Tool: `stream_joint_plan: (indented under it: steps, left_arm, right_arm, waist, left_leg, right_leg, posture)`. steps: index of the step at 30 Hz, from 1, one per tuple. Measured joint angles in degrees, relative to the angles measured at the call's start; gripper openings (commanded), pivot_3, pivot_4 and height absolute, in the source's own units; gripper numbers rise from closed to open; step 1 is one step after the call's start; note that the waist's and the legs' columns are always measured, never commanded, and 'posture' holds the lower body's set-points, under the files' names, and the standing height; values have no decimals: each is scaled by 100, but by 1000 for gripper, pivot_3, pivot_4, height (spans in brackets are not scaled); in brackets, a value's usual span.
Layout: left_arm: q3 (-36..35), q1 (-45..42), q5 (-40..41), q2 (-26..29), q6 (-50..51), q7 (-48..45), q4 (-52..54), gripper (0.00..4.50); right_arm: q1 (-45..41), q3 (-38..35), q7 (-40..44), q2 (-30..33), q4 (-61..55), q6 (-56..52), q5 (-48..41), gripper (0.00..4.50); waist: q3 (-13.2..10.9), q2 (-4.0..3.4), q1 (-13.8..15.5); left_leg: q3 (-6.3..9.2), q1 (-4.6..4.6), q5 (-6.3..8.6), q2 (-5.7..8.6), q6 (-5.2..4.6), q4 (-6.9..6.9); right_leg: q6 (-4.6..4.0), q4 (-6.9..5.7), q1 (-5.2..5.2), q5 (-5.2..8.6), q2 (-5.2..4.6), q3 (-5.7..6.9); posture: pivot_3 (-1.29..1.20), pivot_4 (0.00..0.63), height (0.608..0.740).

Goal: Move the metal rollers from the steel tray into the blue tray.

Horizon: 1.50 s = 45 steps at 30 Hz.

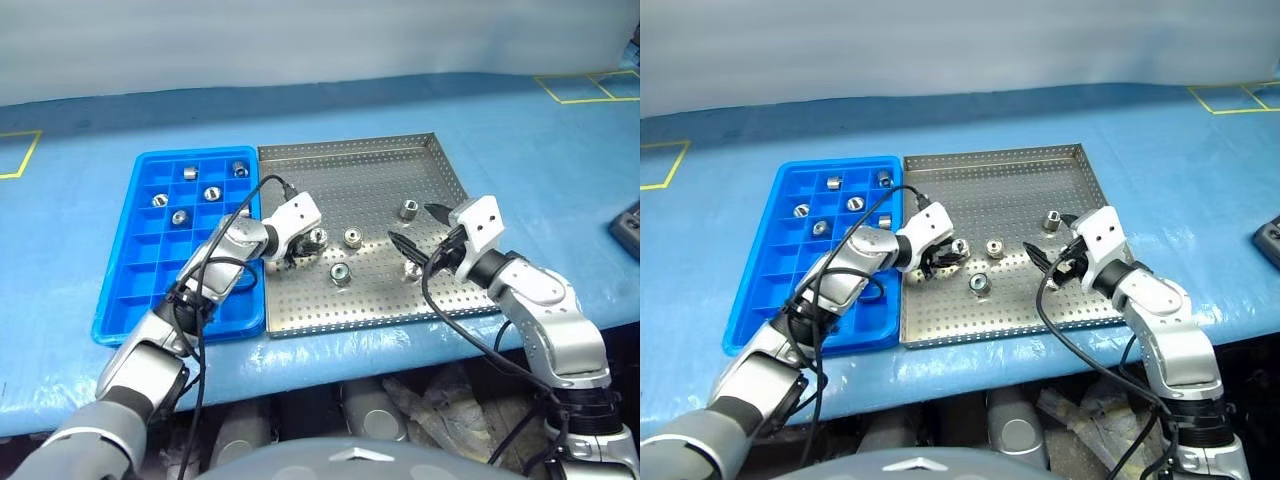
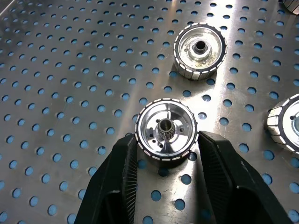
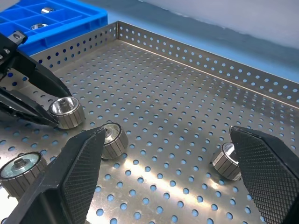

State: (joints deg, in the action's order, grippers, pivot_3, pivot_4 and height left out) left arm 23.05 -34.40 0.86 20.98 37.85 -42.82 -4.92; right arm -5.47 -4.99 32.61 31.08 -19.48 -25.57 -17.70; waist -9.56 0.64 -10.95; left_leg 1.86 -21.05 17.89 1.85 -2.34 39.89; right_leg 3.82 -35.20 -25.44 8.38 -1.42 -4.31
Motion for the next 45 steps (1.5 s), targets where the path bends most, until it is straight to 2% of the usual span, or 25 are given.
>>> stream_joint_plan:
  steps: [6, 16, 20, 25, 29, 34, 39, 45]
  left_arm:
    - [-373, 493, 247, 574, 268, -116, 1280, 1676]
    - [-1754, 1103, 767, 1527, 1045, 33, 3131, 1676]
    - [-2363, 1581, 869, 1821, 1393, 245, 3649, 1676]
    - [-3441, 2706, 755, 2068, 2019, 749, 4214, 1676]
    - [-3815, 3182, 678, 2055, 2276, 1074, 4381, 1676]
    - [-3850, 3268, 634, 1758, 2296, 1541, 4276, 1676]
    - [-3579, 2940, 578, 1496, 2248, 1948, 3616, 1676]
    - [-3292, 2530, 557, 1318, 2022, 2218, 2872, 1676]
  right_arm:
    - [215, 248, 162, 9, -9, 28, 95, 4500]
    - [-52, 606, 498, -65, 104, 243, 167, 4500]
    - [-295, 751, 715, -43, 137, 290, 168, 4500]
    - [-539, 1088, 1284, -146, 178, 394, -17, 4500]
    - [-581, 1387, 1694, -208, 164, 396, -187, 4500]
    - [-783, 1447, 1862, -229, 153, 397, -195, 4500]
    - [-794, 1491, 1904, -242, 133, 400, -192, 4500]
    - [-754, 1512, 1959, -243, 98, 413, -192, 4500]
  waist:
    - [1, -1, -10]
    - [1, -1, -51]
    - [0, -1, 26]
    - [0, 1, 160]
    - [0, 5, 440]
    - [2, 7, 752]
    - [3, 9, 887]
    - [3, 9, 881]
  left_leg:
    - [-1, -1, 0, 0, 0, 0]
    - [0, 4, -1, 0, 2, 2]
    - [7, 4, -3, -3, 5, 1]
    - [14, 5, -3, -7, 8, -1]
    - [20, 4, -4, -1, 10, 0]
    - [29, 4, -7, 1, 15, 0]
    - [39, 1, -12, 0, 25, -1]
    - [39, 1, -14, 0, 28, -1]
  right_leg:
    - [0, -1, -2, 0, -3, -1]
    - [0, -4, 1, 0, -1, 2]
    - [-2, -5, 0, 2, 1, 9]
    - [-6, -4, 0, 3, 1, 16]
    - [-7, -2, 3, 4, -7, 25]
    - [-9, 0, 6, 4, -10, 35]
    - [-20, -1, 8, 1, -9, 45]
    - [-21, -1, 6, 0, -8, 45]
  posture:
    - [-271, 150, 740]
    - [-184, 150, 740]
    - [-139, 150, 740]
    - [-81, 150, 740]
    - [-44, 150, 740]
    - [-31, 150, 740]
    - [-44, 150, 740]
    - [-71, 150, 740]
